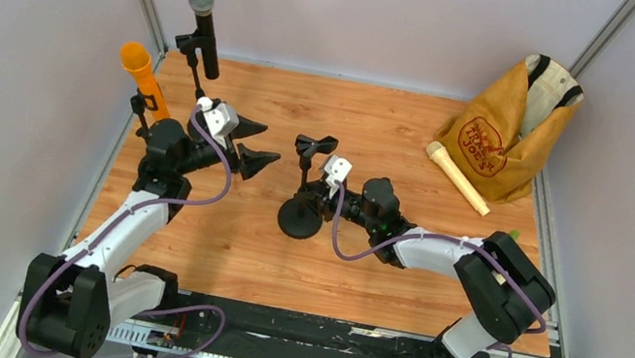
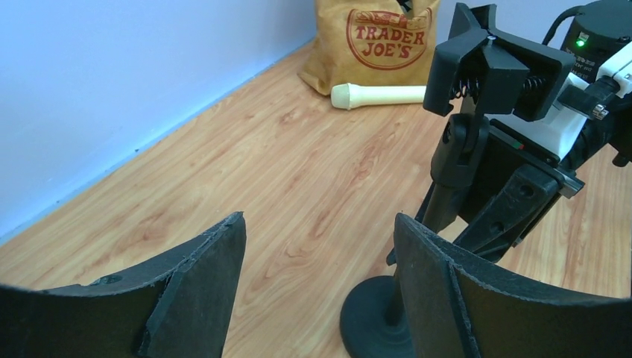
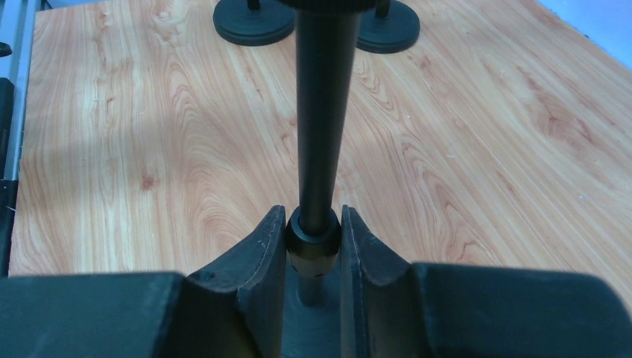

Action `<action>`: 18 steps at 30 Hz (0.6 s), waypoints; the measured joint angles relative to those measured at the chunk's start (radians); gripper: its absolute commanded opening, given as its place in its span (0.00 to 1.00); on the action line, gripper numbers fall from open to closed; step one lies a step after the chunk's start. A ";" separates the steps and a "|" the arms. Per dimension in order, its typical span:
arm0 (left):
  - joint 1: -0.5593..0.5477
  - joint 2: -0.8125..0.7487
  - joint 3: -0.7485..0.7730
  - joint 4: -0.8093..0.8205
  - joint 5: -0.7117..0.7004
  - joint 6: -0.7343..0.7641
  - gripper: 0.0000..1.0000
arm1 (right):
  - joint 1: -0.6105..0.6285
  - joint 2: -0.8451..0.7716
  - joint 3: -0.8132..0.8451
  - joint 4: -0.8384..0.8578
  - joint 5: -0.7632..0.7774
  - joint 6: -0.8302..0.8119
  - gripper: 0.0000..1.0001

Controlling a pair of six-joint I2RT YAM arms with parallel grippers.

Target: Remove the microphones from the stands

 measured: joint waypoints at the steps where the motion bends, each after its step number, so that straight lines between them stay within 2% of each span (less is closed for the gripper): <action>1: 0.000 0.005 0.000 0.005 -0.002 -0.003 0.80 | 0.000 0.000 0.002 -0.003 -0.002 0.000 0.00; 5: 0.000 0.034 0.000 0.015 0.006 -0.014 0.80 | -0.010 -0.012 0.032 -0.077 -0.014 0.000 0.00; 15: -0.004 0.077 0.003 0.024 0.101 -0.035 0.80 | -0.111 -0.109 0.240 -0.417 -0.066 0.053 0.00; 18: -0.027 0.077 0.056 -0.038 0.151 -0.006 0.80 | -0.153 -0.144 0.312 -0.472 -0.094 0.074 0.00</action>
